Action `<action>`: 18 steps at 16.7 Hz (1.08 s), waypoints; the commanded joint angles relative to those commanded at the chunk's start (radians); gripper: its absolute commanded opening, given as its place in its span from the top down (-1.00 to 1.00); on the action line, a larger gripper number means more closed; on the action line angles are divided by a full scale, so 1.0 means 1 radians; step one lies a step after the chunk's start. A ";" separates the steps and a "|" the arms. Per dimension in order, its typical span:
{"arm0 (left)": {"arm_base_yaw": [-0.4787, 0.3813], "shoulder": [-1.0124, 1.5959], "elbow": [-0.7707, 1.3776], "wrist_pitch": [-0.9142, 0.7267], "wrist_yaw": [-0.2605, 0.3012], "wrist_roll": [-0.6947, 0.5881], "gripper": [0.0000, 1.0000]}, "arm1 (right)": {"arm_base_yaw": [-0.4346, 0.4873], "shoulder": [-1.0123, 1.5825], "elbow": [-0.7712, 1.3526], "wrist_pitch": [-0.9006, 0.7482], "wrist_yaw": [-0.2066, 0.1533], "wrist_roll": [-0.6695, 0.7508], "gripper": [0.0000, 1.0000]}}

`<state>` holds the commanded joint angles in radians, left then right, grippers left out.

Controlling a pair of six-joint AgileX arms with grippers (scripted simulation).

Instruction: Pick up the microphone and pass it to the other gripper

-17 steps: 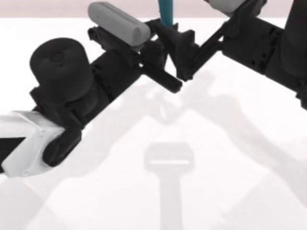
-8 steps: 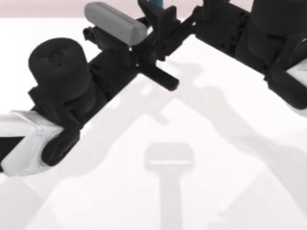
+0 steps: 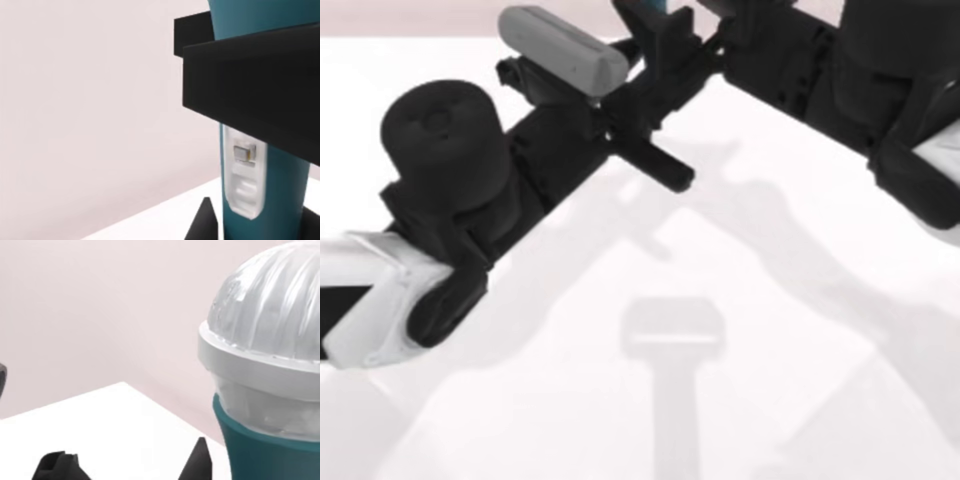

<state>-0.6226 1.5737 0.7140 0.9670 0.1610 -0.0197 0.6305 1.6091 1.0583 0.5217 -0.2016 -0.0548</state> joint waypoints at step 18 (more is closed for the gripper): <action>0.000 0.000 0.000 0.000 0.000 0.000 0.40 | 0.000 0.000 0.000 0.000 0.000 0.000 1.00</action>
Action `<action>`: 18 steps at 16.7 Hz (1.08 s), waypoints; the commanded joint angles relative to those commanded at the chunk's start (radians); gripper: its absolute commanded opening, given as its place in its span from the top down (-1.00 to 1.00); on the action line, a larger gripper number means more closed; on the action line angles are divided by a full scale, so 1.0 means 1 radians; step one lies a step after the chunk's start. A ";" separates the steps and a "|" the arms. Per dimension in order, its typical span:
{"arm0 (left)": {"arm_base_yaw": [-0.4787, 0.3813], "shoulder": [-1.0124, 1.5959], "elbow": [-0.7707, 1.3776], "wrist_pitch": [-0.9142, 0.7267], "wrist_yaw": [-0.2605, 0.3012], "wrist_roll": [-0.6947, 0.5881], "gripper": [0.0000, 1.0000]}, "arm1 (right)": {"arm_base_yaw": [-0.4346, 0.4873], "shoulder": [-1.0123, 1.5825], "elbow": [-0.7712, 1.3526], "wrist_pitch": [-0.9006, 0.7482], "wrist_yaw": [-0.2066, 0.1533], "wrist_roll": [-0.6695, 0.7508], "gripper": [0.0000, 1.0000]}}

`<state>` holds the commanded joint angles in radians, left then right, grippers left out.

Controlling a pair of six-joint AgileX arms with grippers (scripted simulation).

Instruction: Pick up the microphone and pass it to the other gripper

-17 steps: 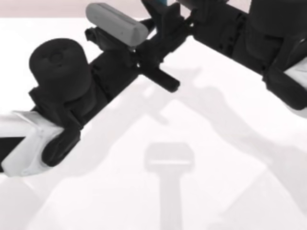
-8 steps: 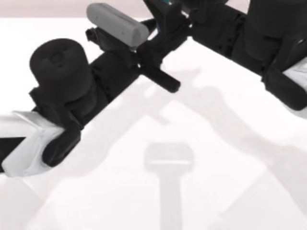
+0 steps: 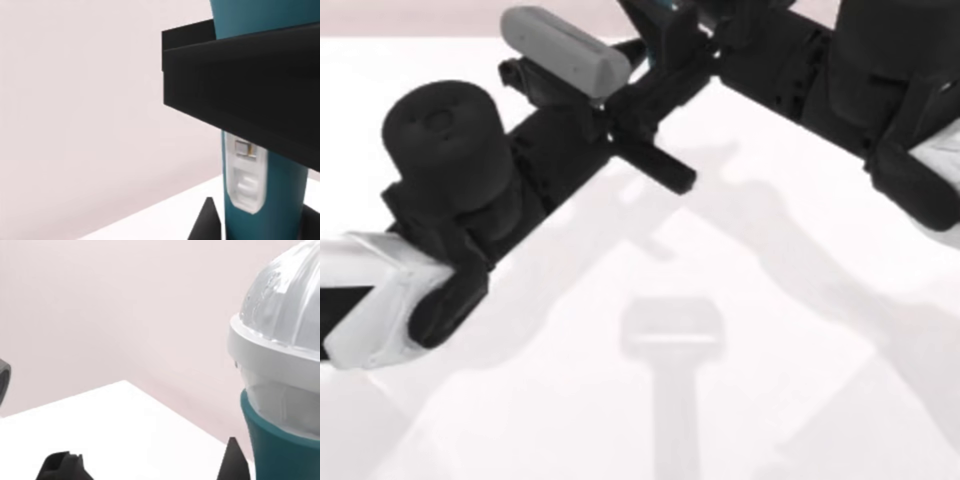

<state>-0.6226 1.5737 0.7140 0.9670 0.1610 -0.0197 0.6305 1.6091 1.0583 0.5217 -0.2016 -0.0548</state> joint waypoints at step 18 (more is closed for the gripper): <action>0.012 0.010 -0.008 0.000 -0.019 0.013 -1.00 | -0.003 -0.008 0.008 0.001 0.011 -0.007 1.00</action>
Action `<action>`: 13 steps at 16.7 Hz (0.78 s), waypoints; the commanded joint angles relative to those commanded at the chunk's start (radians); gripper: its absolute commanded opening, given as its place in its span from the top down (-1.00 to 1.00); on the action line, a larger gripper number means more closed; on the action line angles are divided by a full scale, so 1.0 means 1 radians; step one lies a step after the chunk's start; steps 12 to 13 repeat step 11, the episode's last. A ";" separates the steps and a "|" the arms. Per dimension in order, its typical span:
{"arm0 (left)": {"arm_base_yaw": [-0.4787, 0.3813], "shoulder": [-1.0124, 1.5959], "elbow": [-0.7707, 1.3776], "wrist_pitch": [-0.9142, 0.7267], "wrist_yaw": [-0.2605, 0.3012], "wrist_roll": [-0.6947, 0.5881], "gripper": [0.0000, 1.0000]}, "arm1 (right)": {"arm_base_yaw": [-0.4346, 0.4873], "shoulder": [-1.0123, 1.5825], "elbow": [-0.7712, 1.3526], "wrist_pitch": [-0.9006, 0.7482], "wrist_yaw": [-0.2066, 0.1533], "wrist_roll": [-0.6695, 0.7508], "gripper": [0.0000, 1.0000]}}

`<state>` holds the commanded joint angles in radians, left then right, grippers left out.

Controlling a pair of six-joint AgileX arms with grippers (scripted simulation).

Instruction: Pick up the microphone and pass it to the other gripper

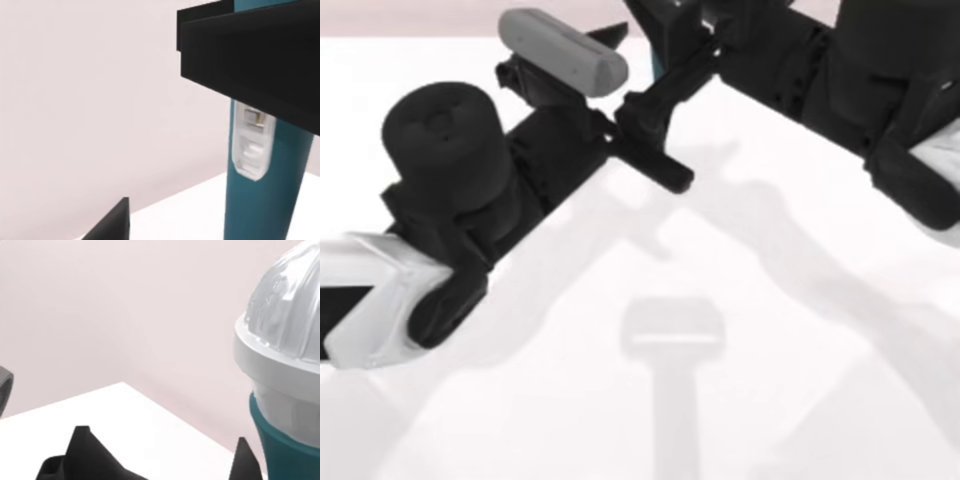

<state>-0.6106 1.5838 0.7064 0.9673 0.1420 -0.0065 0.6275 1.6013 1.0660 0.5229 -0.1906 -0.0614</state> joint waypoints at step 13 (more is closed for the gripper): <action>0.062 -0.270 -0.259 -0.011 0.038 -0.004 -1.00 | -0.116 -0.105 -0.103 0.000 -0.128 -0.002 1.00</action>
